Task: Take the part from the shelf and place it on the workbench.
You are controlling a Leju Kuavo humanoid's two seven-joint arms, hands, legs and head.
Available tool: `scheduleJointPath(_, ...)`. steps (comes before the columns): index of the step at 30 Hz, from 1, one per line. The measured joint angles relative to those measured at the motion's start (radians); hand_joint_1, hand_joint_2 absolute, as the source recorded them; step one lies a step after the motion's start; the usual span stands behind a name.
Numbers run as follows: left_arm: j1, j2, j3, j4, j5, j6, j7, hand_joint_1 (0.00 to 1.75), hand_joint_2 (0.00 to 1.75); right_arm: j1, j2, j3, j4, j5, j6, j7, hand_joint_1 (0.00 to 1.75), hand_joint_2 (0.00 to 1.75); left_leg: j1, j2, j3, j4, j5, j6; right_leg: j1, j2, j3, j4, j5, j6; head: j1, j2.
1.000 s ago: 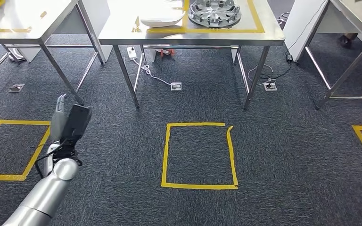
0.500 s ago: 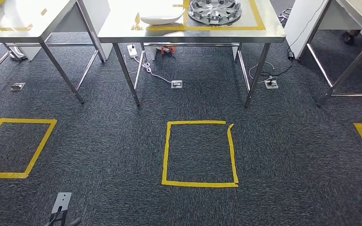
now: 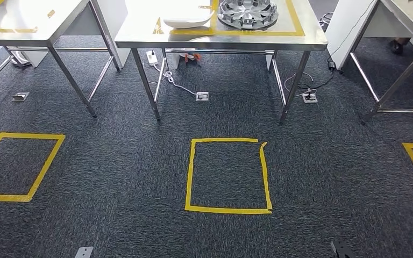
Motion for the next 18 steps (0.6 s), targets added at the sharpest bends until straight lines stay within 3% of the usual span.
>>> scheduleJointPath(14,0.086,-0.048,0.022,-0.051,0.077,-0.11,-0.003,0.0,1.75,0.074,-0.026,0.385,-0.068,-0.345,-0.014,-0.008,0.0,1.75,-0.001,-0.003,-0.003,0.002,0.0,0.004,0.0,-0.004,-0.001,0.0,0.0,0.003,0.0,0.0)
scheduleJointPath(16,0.099,-0.055,0.025,-0.06,0.087,-0.126,-0.004,0.0,0.87,0.084,-0.03,0.439,-0.078,-0.395,-0.015,-0.01,0.0,1.75,-0.001,-0.004,-0.004,0.002,0.0,0.005,0.0,-0.004,-0.001,0.0,0.0,0.003,0.0,0.0)
scheduleJointPath(17,0.105,-0.058,0.026,-0.065,0.093,-0.133,-0.005,0.0,0.44,0.089,-0.032,0.466,-0.082,-0.42,-0.016,-0.011,0.0,1.31,-0.001,-0.004,-0.004,0.002,0.0,0.005,0.0,-0.004,-0.001,0.0,0.0,0.003,0.0,0.0)
scheduleJointPath(18,0.108,-0.06,0.027,-0.067,0.095,-0.138,-0.005,0.0,0.0,0.092,-0.033,0.48,-0.085,-0.432,-0.016,-0.011,0.0,1.16,-0.001,-0.004,-0.004,0.002,0.0,0.005,0.0,-0.004,-0.001,0.0,0.0,0.003,0.0,0.0)
